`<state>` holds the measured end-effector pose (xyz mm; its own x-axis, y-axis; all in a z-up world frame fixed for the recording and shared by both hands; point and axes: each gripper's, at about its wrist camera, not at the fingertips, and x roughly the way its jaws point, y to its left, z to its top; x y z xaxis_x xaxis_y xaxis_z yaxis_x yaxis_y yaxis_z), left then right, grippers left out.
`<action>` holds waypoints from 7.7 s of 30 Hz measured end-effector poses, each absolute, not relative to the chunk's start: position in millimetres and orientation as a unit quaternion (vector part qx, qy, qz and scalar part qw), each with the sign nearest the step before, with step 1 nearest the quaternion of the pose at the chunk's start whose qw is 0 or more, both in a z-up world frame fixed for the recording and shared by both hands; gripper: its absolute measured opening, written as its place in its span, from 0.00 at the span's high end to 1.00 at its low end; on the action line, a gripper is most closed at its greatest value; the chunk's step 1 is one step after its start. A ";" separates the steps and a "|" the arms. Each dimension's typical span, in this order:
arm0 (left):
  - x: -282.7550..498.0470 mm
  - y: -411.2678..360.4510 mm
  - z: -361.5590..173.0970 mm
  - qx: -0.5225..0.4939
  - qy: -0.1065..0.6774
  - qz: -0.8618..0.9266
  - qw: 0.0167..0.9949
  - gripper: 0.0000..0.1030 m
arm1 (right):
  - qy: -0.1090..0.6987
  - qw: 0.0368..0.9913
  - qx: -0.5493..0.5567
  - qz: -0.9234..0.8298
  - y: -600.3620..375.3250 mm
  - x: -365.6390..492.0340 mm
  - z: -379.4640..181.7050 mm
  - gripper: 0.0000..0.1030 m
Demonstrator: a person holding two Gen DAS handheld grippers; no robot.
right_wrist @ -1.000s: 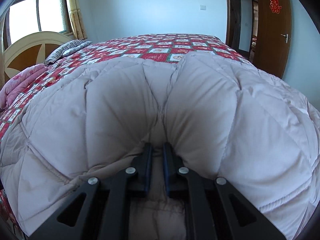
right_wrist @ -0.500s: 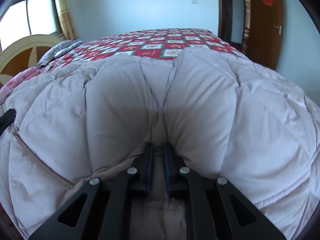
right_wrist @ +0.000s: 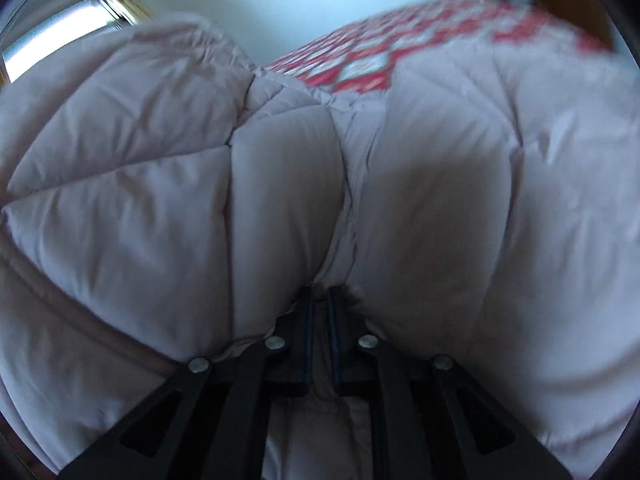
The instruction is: Fold large clothes
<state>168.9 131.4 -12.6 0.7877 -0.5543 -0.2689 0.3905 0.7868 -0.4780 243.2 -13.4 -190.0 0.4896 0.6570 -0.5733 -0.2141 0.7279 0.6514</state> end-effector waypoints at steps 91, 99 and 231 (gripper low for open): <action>259.4 -100.2 -122.8 0.220 0.251 -0.256 0.907 0.19 | 0.313 0.905 0.248 0.144 -331.0 190.6 -124.5 0.32; 259.5 -96.6 -121.9 0.214 0.253 -0.254 0.909 0.19 | 0.380 0.901 0.100 0.186 -251.5 240.7 -128.1 0.79; 200.6 -233.9 -58.4 -0.119 0.393 -0.591 0.694 0.01 | 0.287 0.885 0.341 0.132 -502.9 27.6 -71.3 0.27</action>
<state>200.6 -233.9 -58.4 -0.0073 -0.9142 -0.4052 0.7277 0.2731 -0.6292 27.6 -502.9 -71.3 0.8009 0.4294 -0.4174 -0.0379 0.7320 0.6803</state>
